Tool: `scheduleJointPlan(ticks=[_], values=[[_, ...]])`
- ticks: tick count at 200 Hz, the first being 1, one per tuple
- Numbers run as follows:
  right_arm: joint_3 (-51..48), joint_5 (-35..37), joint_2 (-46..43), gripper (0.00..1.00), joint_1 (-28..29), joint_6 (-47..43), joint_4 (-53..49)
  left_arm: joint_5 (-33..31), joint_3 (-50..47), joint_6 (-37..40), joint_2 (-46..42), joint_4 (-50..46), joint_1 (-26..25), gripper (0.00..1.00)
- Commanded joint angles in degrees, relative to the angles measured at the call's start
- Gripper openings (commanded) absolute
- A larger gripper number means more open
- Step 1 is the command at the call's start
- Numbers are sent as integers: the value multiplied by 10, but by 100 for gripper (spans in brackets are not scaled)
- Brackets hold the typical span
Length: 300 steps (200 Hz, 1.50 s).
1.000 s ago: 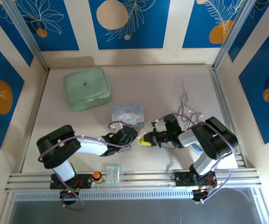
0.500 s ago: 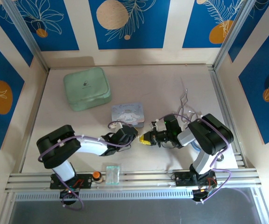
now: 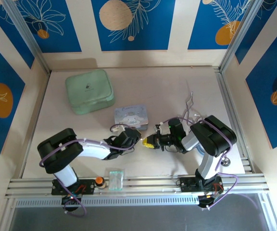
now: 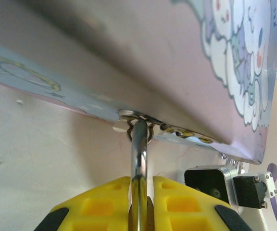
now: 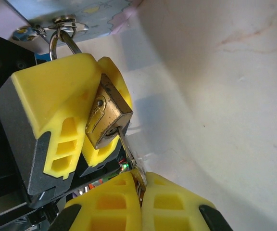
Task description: Unlock the padlock with the key
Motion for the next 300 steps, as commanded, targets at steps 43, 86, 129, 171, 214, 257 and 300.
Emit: scheduleJointPlan(ticks=[43,86,129,171,214,257,300], values=[[-6,25,10,0,9,14,84,44,10,-21,2,10,-4,0],[-17,83,-16,0,29,4,52,44,12,-25,1,-1,-4,0],[-7,114,-38,0,40,-16,9,48,17,-16,-8,-20,-4,0],[-11,144,-57,0,46,-12,10,48,14,-17,-8,-28,-5,0],[-20,164,-82,0,49,10,17,45,13,-16,-6,-24,-5,0],[-20,110,-7,0,21,64,128,52,11,-16,-8,-3,-5,0],[-15,97,34,0,28,73,166,58,16,-11,-8,-6,-5,0]])
